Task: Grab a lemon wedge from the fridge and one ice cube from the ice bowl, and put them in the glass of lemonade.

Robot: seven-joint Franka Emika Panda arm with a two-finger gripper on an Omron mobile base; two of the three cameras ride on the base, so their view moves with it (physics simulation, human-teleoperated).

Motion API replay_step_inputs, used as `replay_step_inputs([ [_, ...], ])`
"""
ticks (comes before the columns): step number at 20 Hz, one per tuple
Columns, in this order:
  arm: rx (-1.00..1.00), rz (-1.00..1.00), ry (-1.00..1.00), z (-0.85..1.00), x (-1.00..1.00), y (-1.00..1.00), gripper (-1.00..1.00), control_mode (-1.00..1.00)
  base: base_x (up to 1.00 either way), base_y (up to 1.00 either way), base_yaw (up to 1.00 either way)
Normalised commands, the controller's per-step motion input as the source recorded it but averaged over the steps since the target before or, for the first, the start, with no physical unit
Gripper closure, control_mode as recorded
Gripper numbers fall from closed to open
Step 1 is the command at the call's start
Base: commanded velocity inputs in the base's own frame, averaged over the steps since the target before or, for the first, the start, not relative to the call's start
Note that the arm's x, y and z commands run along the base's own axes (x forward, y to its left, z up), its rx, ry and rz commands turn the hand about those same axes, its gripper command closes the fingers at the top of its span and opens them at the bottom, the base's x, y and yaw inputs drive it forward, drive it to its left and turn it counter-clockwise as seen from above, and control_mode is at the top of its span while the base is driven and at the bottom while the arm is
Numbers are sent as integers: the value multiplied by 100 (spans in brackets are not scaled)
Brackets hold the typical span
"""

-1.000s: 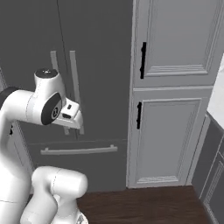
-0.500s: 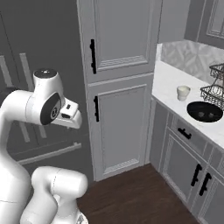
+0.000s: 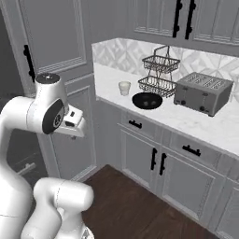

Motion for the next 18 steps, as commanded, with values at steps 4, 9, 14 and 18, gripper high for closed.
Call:
replay_step_inputs([
  [4,0,0,0,0,0,0,-100,100,40,0,-69],
  [9,0,0,0,0,0,0,-100,100,53,5,-60],
  [14,0,0,0,0,0,0,-100,100,96,60,-15],
  [18,0,0,0,0,0,0,-100,100,96,62,0],
])
